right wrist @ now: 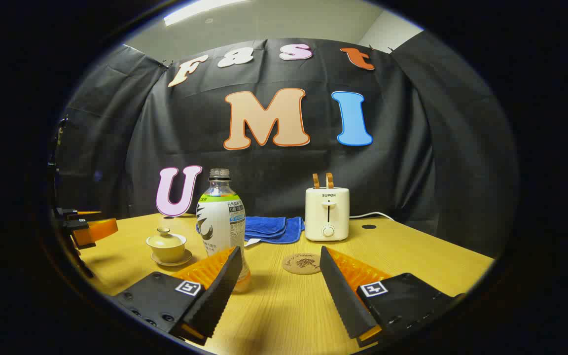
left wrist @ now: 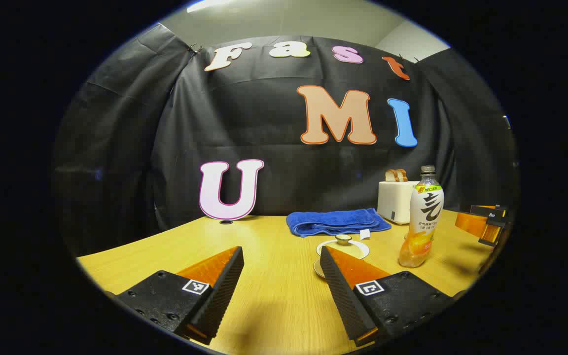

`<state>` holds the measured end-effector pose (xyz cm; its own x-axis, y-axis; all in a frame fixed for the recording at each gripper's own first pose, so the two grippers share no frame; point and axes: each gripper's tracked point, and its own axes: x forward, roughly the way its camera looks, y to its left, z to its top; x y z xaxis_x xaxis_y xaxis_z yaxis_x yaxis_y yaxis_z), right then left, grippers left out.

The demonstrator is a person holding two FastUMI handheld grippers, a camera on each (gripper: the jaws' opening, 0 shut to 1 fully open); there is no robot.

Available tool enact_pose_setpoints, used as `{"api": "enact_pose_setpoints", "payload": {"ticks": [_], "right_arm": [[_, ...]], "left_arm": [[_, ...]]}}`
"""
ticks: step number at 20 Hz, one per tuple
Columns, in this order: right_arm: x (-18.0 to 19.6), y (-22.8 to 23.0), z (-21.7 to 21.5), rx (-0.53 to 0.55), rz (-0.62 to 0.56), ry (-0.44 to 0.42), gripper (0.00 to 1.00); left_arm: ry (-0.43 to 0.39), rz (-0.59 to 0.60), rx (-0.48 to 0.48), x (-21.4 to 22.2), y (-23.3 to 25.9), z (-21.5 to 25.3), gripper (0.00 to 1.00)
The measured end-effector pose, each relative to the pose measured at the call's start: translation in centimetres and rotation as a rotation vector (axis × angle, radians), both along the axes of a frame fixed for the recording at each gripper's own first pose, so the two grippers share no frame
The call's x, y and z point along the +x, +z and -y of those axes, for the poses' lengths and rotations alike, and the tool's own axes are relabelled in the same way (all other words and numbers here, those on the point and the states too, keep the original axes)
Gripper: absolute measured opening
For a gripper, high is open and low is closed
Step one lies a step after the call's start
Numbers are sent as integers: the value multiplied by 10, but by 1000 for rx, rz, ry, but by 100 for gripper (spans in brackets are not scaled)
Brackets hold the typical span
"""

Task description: Open the teacup lid with one hand, grasp the water bottle and pour water into the teacup with the other hand; after pouring, place the water bottle on the coaster and then close the teacup lid.

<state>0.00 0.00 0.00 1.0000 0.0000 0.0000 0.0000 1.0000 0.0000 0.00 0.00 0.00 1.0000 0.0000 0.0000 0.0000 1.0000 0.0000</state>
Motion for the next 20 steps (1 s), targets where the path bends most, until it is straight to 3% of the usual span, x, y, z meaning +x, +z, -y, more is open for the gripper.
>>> {"api": "enact_pose_setpoints", "payload": {"ticks": [1,2,9,10,11,12,13,20], "right_arm": [[0,0,0,0,0,0,100],[0,0,0,0,0,0,96],[0,0,0,0,0,0,96],[0,0,0,0,0,0,100],[0,1,0,0,0,0,96],[-1,0,0,0,0,0,100],[0,0,0,0,0,0,96],[-1,0,1,0,0,1,96]], "left_arm": [[0,0,0,0,-1,0,92],[0,0,0,0,0,0,92],[4,1,0,1,-1,0,92],[4,1,0,1,-1,-1,92],[4,1,0,1,-1,-1,92],[4,1,0,1,-1,-1,92],[4,1,0,1,0,-1,92],[-27,4,-1,3,-1,7,91]]}}
